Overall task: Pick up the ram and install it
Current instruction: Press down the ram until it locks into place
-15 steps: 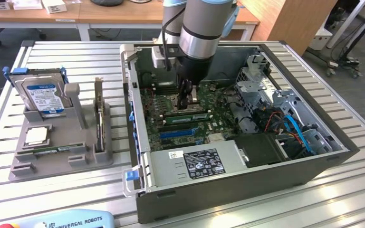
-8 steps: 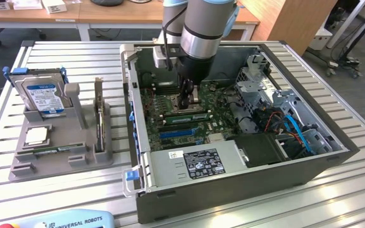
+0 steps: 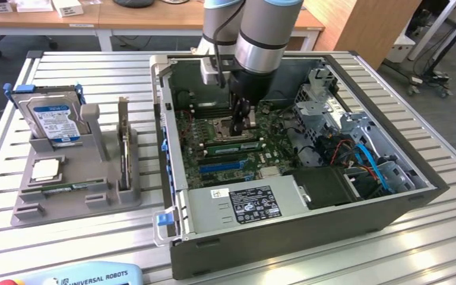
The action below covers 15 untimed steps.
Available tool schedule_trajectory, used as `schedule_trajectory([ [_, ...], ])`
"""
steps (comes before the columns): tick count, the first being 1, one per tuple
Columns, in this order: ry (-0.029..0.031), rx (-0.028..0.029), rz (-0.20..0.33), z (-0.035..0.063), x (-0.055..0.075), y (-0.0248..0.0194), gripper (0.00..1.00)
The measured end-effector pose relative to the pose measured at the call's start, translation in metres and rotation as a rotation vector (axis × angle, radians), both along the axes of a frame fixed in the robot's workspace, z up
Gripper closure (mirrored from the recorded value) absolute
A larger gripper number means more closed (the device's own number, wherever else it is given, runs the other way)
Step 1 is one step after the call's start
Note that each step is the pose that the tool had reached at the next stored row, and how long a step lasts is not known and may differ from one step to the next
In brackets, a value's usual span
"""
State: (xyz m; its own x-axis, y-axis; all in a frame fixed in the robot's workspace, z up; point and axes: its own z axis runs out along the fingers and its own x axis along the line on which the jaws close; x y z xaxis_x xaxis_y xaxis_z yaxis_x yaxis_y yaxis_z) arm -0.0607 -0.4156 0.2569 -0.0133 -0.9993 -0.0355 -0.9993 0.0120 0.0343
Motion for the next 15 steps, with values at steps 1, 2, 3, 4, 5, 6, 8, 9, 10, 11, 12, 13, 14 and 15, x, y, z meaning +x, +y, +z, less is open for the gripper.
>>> schedule_trajectory([
  [1, 0.0001, 0.0, 0.0, 0.0, 0.002, 0.0, 0.9],
  [2, 0.0003, 0.0, 0.0, 0.0, 0.004, 0.0, 0.9],
  [3, 0.0005, 0.0001, 0.0, 0.0, 0.006, 0.0, 0.9],
  [4, 0.0005, 0.0001, 0.0, 0.0, 0.007, 0.0, 0.9],
  [5, 0.0008, 0.0001, 0.0, 0.0, 0.017, 0.0, 0.9],
  [6, 0.0008, 0.0001, 0.0, 0.0, 0.017, 0.0, 0.9],
  [8, 0.0007, 0.0001, 0.0, 0.0, 0.017, 0.0, 0.9],
  [9, 0.0007, 0.0001, 0.0, 0.0, 0.017, 0.0, 0.9],
  [10, 0.0008, 0.0001, 0.0, 0.0, 0.017, 0.0, 0.9],
  [11, 0.0008, 0.0001, 0.0, 0.0, 0.017, 0.0, 0.9],
  [12, 0.0008, 0.0001, 0.0, 0.0, 0.017, 0.0, 0.9],
  [13, 0.0008, 0.0001, 0.0, 0.0, 0.017, 0.0, 0.9],
  [14, 0.0008, 0.0, 0.0, 0.0, 0.017, 0.0, 0.9],
  [15, 0.0007, 0.0001, 0.0, 0.0, 0.017, 0.0, 0.9],
])
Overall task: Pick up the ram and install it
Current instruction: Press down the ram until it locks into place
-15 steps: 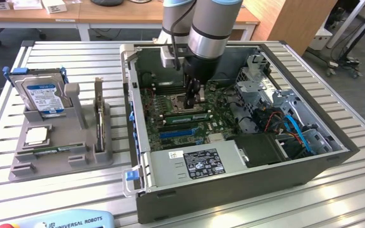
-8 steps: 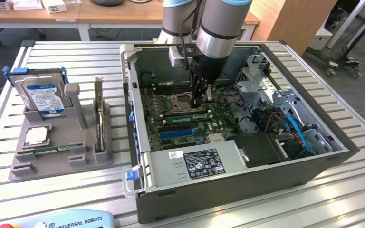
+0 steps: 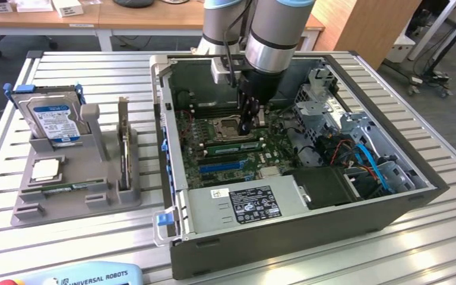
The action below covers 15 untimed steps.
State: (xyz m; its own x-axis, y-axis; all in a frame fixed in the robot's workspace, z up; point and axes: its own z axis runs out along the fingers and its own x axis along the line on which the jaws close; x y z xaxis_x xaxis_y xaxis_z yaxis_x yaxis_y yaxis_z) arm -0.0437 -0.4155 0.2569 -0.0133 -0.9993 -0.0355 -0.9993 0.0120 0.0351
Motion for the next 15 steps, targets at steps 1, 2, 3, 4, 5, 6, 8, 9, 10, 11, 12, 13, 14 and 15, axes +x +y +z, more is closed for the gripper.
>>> schedule_trajectory([
  [1, 0.0, 0.0, 0.0, 0.0, 0.0, 0.0, 0.9],
  [2, 0.0, 0.0, 0.0, 0.0, 0.0, 0.0, 0.9],
  [3, 0.0, 0.0, 0.0, 0.0, 0.0, 0.0, 0.9],
  [4, 0.0, 0.0, 0.0, 0.0, 0.0, 0.0, 0.9],
  [5, 0.0, 0.0, -0.002, 0.0, 0.0, 0.0, 0.9],
  [6, 0.0, 0.0, -0.005, 0.0, 0.0, 0.0, 0.9],
  [8, 0.0, 0.0001, -0.02, -0.0001, 0.0001, 0.0001, 0.9],
  [9, 0.0, 0.0001, -0.03, -0.0002, 0.0001, 0.0001, 0.9],
  [10, 0.0, 0.0002, -0.04, -0.0003, 0.0001, 0.0001, 0.9],
  [11, 0.0, 0.0001, -0.053, -0.0003, 0.0001, 0.0, 0.9],
  [12, 0.0, 0.0, -0.068, -0.0003, 0.0, 0.0, 0.9],
  [13, 0.0, 0.0001, -0.084, -0.0004, 0.0, 0.0, 0.9],
  [14, 0.0, 0.0001, -0.101, -0.0004, 0.0, 0.0, 0.9],
  [15, 0.0, 0.0001, -0.118, -0.0005, 0.0, 0.0, 0.9],
])
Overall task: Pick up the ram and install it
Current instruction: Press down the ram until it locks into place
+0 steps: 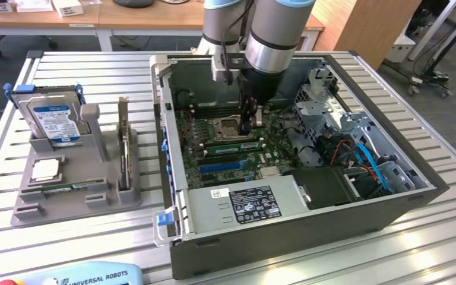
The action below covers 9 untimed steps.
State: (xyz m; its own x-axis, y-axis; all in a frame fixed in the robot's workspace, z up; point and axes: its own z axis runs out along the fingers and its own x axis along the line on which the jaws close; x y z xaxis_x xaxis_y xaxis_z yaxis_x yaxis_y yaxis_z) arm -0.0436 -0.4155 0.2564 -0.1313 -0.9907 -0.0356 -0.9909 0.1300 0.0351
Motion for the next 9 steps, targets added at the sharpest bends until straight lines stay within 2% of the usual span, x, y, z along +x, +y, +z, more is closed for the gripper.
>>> schedule_trajectory([
  [9, 0.0, 0.0, -0.159, -0.0005, 0.0, 0.0, 0.9],
])
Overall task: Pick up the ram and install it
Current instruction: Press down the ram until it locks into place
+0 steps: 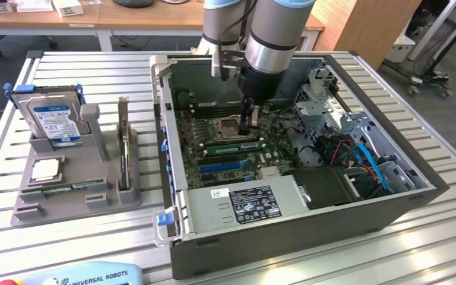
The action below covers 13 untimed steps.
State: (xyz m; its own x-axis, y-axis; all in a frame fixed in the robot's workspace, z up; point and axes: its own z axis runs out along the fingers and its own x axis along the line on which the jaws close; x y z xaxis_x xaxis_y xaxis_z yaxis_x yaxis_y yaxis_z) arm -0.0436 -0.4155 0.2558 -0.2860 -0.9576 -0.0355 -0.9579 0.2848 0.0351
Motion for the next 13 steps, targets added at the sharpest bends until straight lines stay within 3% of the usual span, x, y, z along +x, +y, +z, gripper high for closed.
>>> schedule_trajectory([
  [13, 0.0, 0.0, -0.235, -0.0009, 0.0, 0.0, 0.9],
])
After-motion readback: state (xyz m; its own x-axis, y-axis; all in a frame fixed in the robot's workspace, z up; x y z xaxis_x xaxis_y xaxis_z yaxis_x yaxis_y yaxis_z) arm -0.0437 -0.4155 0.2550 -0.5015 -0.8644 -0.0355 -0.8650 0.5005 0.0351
